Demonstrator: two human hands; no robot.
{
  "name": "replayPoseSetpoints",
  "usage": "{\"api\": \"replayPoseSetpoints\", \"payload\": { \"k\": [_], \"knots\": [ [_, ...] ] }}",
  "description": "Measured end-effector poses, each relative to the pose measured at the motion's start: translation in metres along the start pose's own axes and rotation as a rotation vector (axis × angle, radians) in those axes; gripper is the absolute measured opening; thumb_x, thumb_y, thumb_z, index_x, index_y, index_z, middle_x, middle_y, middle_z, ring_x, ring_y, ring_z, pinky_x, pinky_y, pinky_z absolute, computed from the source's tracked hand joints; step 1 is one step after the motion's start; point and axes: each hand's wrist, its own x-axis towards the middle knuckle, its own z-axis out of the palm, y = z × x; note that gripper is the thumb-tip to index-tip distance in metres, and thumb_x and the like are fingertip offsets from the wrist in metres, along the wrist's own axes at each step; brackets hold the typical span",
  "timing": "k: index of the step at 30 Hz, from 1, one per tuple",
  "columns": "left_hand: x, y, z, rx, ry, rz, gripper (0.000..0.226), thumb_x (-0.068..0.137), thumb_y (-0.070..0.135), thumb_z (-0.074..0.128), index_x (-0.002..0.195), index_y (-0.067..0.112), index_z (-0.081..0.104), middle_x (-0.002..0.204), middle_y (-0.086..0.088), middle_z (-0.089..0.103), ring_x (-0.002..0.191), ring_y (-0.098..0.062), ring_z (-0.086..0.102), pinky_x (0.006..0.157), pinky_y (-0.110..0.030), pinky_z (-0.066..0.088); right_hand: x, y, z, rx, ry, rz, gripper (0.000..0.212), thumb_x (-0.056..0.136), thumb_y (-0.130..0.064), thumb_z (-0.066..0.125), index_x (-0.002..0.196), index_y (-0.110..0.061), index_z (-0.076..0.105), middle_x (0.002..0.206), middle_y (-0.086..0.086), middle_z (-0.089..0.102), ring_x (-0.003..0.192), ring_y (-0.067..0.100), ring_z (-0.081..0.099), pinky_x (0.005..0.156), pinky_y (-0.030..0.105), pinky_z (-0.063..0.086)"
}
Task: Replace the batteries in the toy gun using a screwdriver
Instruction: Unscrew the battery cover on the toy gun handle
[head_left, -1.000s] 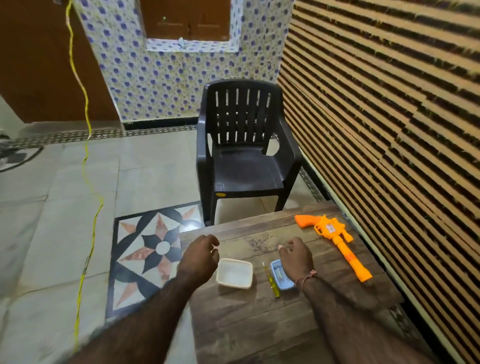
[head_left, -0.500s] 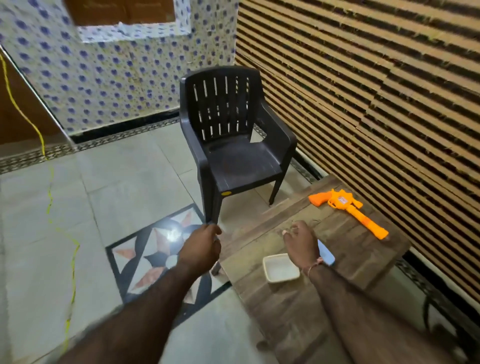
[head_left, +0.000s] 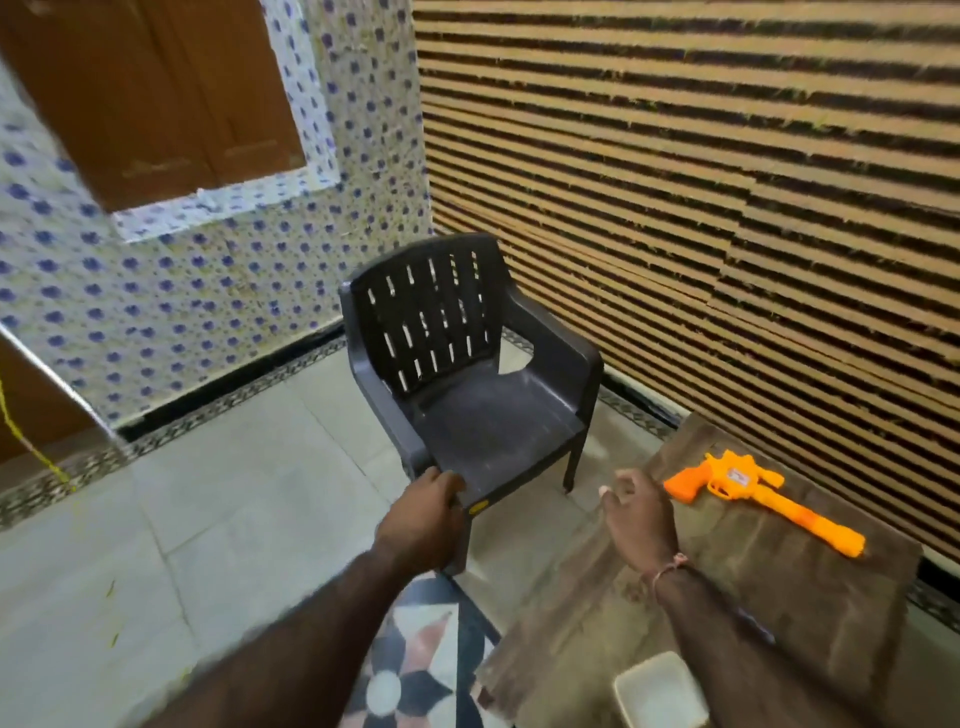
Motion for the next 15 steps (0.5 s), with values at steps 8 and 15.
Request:
{"api": "replayPoseSetpoints", "payload": {
  "k": [8, 15],
  "knots": [
    [0.119, 0.000, -0.026, 0.049, -0.076, 0.221, 0.026, 0.093, 0.019, 0.050, 0.118, 0.017, 0.057, 0.117, -0.002, 0.054, 0.101, -0.018, 0.056, 0.078, -0.026, 0.039, 0.048, -0.026, 0.017, 0.003, 0.166, 0.112, 0.028, 0.085, -0.015, 0.069, 0.112, -0.007, 0.063, 0.108, 0.011, 0.065, 0.103, 0.028, 0.061, 0.091, 0.039, 0.050],
    [0.229, 0.027, -0.026, 0.116, -0.228, 0.631, 0.026, 0.099, 0.020, 0.049, 0.123, 0.018, 0.059, 0.118, -0.007, 0.062, 0.107, -0.025, 0.060, 0.091, -0.034, 0.046, 0.044, -0.045, 0.026, 0.019, 0.479, 0.250, 0.026, 0.082, -0.032, 0.061, 0.101, -0.014, 0.062, 0.094, 0.009, 0.068, 0.091, 0.028, 0.064, 0.079, 0.041, 0.051]
  ]
}}
